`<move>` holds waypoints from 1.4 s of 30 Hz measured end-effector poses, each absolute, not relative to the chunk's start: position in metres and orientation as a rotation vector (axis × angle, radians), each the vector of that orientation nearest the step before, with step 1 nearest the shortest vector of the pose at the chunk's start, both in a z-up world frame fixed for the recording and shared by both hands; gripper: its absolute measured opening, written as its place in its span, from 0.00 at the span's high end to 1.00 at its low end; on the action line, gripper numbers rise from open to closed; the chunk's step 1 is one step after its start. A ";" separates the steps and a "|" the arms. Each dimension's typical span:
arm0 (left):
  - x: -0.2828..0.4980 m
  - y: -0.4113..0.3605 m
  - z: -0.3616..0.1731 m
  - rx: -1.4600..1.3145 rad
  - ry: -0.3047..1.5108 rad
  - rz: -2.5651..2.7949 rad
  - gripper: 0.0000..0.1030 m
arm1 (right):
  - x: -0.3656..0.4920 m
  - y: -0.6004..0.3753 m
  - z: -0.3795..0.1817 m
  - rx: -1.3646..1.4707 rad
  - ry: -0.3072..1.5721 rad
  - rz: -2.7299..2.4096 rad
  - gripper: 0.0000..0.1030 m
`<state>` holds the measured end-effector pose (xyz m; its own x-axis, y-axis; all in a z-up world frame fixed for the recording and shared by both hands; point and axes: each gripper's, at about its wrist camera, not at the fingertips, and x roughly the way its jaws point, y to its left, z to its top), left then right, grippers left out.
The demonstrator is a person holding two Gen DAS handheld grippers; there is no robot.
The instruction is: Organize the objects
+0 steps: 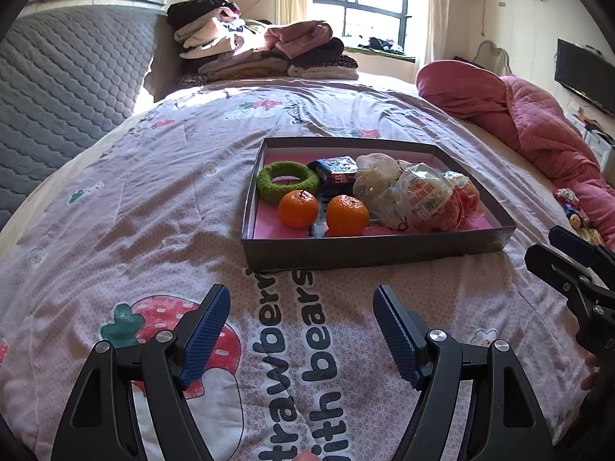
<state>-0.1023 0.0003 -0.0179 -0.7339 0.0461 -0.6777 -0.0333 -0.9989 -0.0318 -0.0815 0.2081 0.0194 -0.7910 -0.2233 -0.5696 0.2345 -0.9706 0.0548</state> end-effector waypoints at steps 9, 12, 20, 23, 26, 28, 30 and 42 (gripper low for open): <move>-0.099 0.004 -0.027 -1.140 -0.022 2.873 0.24 | -0.084 0.216 -0.003 0.928 0.015 -2.792 0.33; -0.097 0.005 -0.030 -1.140 -0.030 2.877 0.24 | -0.085 0.218 -0.010 0.948 0.013 -2.796 0.33; -0.094 0.009 -0.035 -1.142 -0.027 2.879 0.24 | -0.083 0.219 -0.016 0.957 0.032 -2.794 0.33; -0.092 0.012 -0.038 -1.141 -0.033 2.867 0.24 | -0.082 0.218 -0.016 0.951 0.033 -2.795 0.33; -0.090 0.017 -0.041 -1.133 -0.023 2.864 0.24 | -0.081 0.219 -0.015 0.947 0.030 -2.794 0.33; -0.090 0.018 -0.041 -1.134 -0.015 2.868 0.24 | -0.080 0.220 -0.016 0.951 0.025 -2.792 0.33; -0.090 0.017 -0.041 -1.130 -0.032 2.867 0.24 | -0.080 0.220 -0.016 0.955 0.017 -2.794 0.33; -0.092 0.016 -0.042 -1.140 -0.042 2.872 0.24 | -0.082 0.219 -0.022 0.978 0.007 -2.779 0.33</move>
<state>-0.0918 0.0158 -0.0419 -0.7268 0.0577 -0.6844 -0.0379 -0.9983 -0.0439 -0.0819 0.2193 -0.0224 -0.7627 -0.1814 -0.6208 0.1845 -0.9810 0.0599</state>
